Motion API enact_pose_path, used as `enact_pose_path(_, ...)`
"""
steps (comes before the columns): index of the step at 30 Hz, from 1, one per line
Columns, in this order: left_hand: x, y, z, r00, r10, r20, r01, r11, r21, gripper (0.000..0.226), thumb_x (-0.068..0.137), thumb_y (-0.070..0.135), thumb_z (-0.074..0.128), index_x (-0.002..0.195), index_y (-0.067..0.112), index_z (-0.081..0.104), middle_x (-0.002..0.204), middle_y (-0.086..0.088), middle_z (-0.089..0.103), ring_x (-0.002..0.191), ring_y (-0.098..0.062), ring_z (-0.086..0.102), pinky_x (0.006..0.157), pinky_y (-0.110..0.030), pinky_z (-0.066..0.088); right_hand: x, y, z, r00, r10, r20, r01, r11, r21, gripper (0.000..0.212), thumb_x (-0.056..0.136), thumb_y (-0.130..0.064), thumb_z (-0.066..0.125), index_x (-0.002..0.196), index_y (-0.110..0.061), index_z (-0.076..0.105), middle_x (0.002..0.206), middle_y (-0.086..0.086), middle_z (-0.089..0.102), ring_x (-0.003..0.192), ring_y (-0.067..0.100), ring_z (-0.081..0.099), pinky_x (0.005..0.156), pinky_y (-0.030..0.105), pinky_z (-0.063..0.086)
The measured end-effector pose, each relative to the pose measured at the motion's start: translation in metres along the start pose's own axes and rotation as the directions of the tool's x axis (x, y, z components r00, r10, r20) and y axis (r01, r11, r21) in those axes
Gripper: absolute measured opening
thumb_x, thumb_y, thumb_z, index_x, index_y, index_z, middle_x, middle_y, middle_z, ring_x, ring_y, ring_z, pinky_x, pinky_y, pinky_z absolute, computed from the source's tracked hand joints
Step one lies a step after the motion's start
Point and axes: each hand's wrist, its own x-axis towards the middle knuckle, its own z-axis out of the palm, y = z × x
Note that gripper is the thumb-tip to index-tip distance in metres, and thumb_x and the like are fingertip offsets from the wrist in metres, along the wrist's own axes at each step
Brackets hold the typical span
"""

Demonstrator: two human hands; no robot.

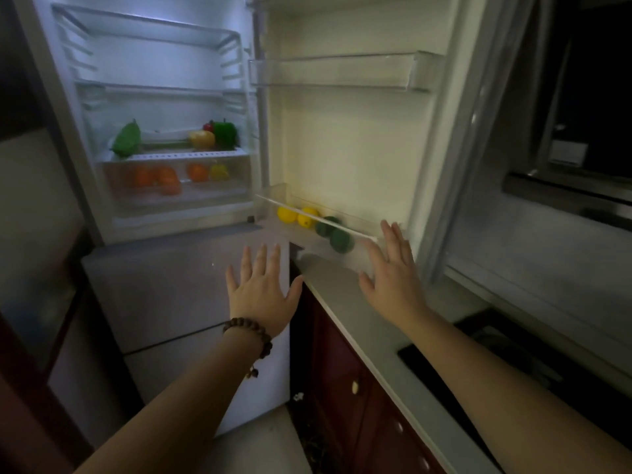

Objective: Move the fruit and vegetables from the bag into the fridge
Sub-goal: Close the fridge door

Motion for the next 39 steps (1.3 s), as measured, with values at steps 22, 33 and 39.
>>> enact_pose_path(22,-0.011,0.087,-0.031,0.994,-0.042,-0.101,0.048,0.997,0.055,0.073,0.089,0.062,0.030,0.150,0.027,0.010,0.158,0.001,0.003,0.145,-0.023,-0.007,0.116,-0.053,0.002,0.071,0.119,-0.042,0.953,0.301,0.019,-0.300,0.940,0.164,0.113,0.078,-0.050,0.064,0.142,-0.032,-0.027,0.157,0.011,-0.015,0.143,0.041,-0.008,0.112,0.058,0.021)
enact_pose_path(33,-0.028,0.090,-0.048,0.980,-0.137,-0.146,0.150,0.985,0.080,0.073,0.089,0.059,0.034,0.150,0.027,0.010,0.158,0.001,0.002,0.145,-0.024,-0.007,0.116,-0.052,0.003,0.019,0.068,-0.034,0.989,0.096,-0.116,-0.095,0.995,0.011,0.088,0.082,-0.033,0.061,0.151,-0.016,0.011,0.158,0.015,0.003,0.143,0.041,-0.001,0.113,0.054,0.016)
enact_pose_path(39,-0.048,0.075,-0.059,0.954,-0.220,-0.202,0.245,0.963,0.111,0.074,0.088,0.060,0.039,0.149,0.030,0.009,0.158,0.002,0.003,0.145,-0.024,-0.005,0.115,-0.051,0.002,-0.010,0.040,-0.027,0.979,-0.163,-0.123,0.161,0.987,-0.027,0.065,0.093,-0.035,0.048,0.149,-0.018,0.020,0.157,0.014,0.011,0.144,0.040,0.003,0.111,0.054,0.028)
